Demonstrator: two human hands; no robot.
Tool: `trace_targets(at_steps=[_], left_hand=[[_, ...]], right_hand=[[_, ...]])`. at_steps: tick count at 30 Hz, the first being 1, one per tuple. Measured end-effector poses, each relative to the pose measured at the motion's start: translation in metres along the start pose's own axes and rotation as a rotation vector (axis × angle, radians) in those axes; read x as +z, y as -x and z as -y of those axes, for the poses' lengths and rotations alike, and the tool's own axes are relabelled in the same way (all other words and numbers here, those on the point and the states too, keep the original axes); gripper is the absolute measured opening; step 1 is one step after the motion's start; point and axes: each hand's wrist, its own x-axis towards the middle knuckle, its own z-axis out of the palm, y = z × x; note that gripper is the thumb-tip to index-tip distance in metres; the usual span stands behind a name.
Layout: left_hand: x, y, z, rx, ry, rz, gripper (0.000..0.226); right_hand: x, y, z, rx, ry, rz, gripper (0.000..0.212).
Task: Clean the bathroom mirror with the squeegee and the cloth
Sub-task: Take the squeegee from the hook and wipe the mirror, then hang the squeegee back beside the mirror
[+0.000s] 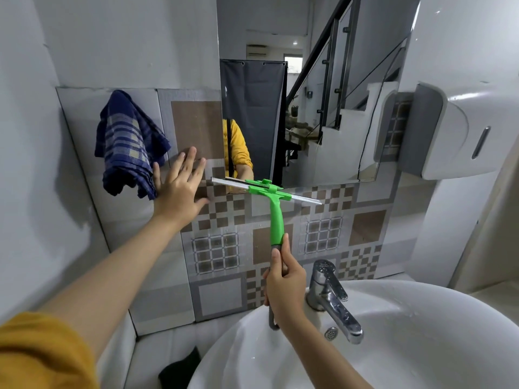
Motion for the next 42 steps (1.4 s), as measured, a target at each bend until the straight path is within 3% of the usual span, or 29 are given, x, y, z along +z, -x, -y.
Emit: trace_targets(at_steps=[17, 21, 25, 29, 33, 37, 42], left_hand=[[-0.008, 0.004, -0.013, -0.092, 0.031, 0.044, 0.08], [-0.016, 0.008, -0.035, -0.172, 0.185, -0.094, 0.051], [-0.043, 0.012, -0.074, -0.024, 0.538, -0.27, 0.034], [-0.071, 0.02, -0.107, 0.139, 0.898, 0.047, 0.032], [-0.083, 0.028, -0.123, 0.17, 0.962, 0.335, 0.024], [-0.099, 0.031, -0.131, 0.095, 1.015, 0.466, 0.021], [-0.113, 0.04, -0.14, 0.029, 1.008, 0.457, 0.021]], right_hand=[[-0.036, 0.008, -0.003, 0.015, 0.151, 0.073, 0.041], [-0.049, 0.008, 0.016, -0.061, 0.25, 0.116, 0.043], [-0.072, 0.009, 0.045, -0.099, 0.404, 0.221, 0.042], [-0.095, 0.005, 0.088, -0.058, 0.542, 0.399, 0.041], [-0.115, -0.013, 0.122, -0.067, 0.661, 0.532, 0.038], [-0.127, -0.036, 0.15, -0.082, 0.745, 0.714, 0.033], [-0.128, -0.068, 0.173, -0.104, 0.828, 0.93, 0.033]])
